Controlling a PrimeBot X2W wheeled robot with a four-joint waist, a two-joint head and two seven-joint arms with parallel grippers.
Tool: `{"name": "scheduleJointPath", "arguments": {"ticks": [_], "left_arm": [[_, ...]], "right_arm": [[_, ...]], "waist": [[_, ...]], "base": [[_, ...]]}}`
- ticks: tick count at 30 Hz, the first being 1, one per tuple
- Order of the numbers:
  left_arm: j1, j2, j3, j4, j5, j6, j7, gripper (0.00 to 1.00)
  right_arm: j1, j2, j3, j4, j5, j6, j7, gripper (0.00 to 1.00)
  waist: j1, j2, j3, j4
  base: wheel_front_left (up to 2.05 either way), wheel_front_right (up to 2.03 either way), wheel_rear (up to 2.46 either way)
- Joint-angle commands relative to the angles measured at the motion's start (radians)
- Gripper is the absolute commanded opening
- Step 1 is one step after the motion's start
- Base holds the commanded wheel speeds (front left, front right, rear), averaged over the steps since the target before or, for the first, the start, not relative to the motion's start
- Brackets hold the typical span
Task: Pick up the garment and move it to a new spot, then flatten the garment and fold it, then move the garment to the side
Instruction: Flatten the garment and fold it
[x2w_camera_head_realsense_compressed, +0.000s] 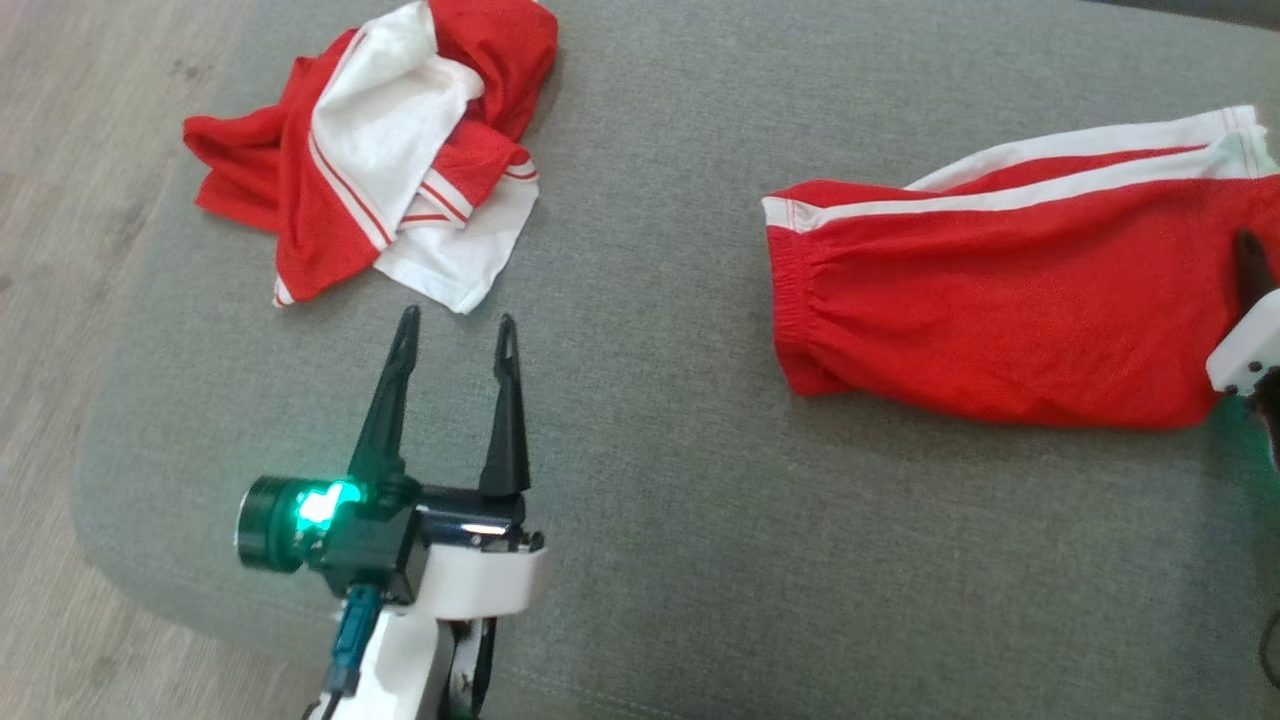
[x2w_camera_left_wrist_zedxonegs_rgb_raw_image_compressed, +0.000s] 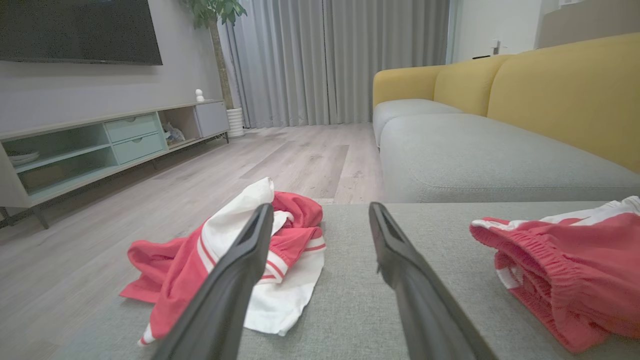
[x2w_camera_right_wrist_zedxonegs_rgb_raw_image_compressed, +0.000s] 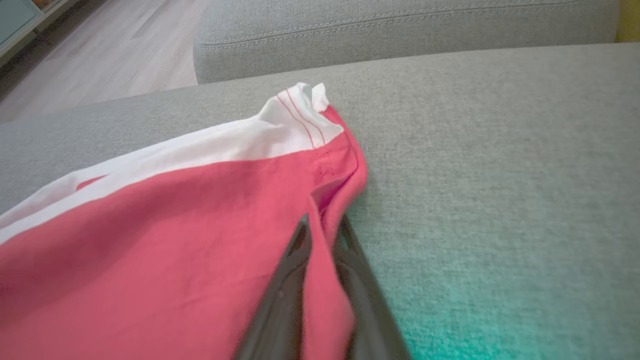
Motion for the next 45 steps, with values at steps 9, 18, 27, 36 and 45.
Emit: {"name": "scheduleJointPath", "arguments": {"ticks": [9,18,27,36,45], "left_arm": [[0.018,0.01,0.09,-0.074,0.051,-0.002,-0.002,1.0],[0.014,0.019,0.12,-0.06,0.064,-0.023,-0.002,1.0],[0.028,0.016,0.128,-0.039,0.049,-0.038,-0.002,1.0],[0.043,0.012,0.131,-0.027,0.038,-0.055,-0.002,1.0],[0.045,0.009,0.126,-0.026,0.034,-0.065,-0.002,1.0]], "right_arm": [[0.039,-0.059,0.033,-0.02,0.056,-0.001,-0.059,0.0],[0.075,-0.148,0.03,-0.057,0.125,-0.001,-0.094,0.0],[0.069,-0.09,0.165,-0.314,0.225,-0.001,-0.102,0.0],[0.117,0.042,0.317,-0.565,0.235,-0.001,-0.039,0.0],[0.229,0.254,0.37,-0.582,0.201,-0.001,-0.114,1.0]], "waist": [[0.0001,0.0,-0.048,-0.127],[0.0001,0.0,-0.05,-0.24],[0.0001,0.0,-0.089,-0.26],[0.0001,0.0,-0.127,-0.235],[0.0001,0.0,-0.139,-0.177]], "base": [[0.0,0.0,0.0],[0.0,0.0,0.0],[0.0,0.0,0.0],[0.0,0.0,0.0],[0.0,0.0,0.0]]}}
